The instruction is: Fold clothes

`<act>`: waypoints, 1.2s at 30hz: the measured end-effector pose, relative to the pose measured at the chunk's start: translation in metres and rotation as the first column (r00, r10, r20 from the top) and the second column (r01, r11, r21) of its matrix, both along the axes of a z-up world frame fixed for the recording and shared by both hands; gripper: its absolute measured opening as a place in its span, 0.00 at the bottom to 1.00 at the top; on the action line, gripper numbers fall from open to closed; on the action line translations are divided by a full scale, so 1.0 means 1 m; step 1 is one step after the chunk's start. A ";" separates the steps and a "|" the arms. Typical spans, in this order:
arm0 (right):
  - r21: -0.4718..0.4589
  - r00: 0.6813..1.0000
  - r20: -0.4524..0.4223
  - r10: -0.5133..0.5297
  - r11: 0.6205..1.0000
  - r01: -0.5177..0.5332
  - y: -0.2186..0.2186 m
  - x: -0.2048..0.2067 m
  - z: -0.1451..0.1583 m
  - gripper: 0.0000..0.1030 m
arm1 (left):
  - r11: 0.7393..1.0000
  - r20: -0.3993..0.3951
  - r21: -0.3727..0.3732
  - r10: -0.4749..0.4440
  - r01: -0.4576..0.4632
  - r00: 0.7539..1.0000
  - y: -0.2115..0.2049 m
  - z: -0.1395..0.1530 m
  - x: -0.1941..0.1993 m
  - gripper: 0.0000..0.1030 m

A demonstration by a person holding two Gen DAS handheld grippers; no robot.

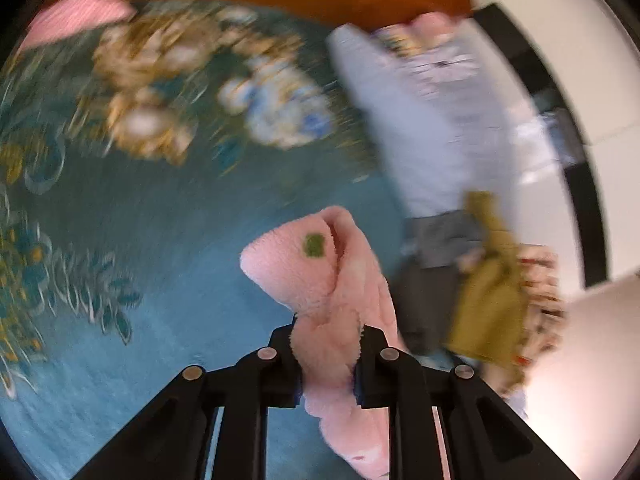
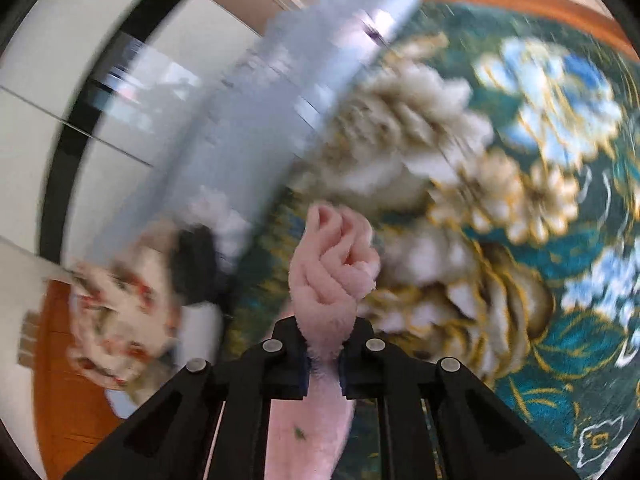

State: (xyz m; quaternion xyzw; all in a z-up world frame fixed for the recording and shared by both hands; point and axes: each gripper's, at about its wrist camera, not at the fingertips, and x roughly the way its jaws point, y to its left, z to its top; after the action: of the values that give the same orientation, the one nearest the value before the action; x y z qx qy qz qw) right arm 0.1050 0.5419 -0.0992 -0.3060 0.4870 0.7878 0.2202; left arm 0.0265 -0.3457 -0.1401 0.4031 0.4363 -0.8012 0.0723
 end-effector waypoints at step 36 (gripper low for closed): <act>0.349 0.544 0.135 0.828 0.474 -0.808 -0.435 -0.077 0.031 0.10 | 0.996 0.236 -0.074 0.072 -0.056 0.969 -0.010 -0.045 0.084 0.20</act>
State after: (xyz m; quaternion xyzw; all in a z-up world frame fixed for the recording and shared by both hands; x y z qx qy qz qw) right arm 0.0284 0.1066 -0.0679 -0.4323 0.1291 0.8811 -0.1417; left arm 0.1107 -0.3562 -0.1850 0.4797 0.4103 -0.7582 0.1633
